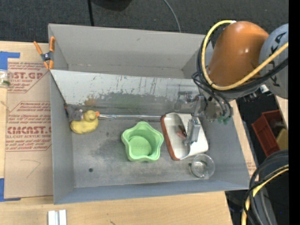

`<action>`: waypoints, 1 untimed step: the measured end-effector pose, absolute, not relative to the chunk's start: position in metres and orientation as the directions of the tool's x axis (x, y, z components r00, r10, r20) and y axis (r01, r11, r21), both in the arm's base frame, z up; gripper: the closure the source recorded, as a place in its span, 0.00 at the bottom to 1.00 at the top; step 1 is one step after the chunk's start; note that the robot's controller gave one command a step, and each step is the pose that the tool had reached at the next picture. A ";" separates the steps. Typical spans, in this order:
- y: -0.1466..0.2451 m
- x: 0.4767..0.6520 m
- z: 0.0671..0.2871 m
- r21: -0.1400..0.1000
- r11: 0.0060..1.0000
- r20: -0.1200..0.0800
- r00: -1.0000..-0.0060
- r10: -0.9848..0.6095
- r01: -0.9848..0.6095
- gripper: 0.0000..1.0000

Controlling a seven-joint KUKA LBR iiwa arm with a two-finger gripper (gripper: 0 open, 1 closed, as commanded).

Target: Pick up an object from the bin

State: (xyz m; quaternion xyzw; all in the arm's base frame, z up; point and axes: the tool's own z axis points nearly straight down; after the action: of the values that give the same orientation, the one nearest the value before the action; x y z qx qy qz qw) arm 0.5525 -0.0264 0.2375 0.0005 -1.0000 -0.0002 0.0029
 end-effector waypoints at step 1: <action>-0.026 0.554 0.242 0.000 1.000 -0.003 -1.000 -0.001 -0.001 0.00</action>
Offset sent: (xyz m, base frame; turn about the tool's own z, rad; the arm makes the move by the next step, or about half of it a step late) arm 0.0160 0.0783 -0.1675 0.0476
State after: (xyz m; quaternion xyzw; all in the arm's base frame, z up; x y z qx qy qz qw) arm 0.5537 -0.0265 0.2424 0.0004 -1.0000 0.0000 -0.0013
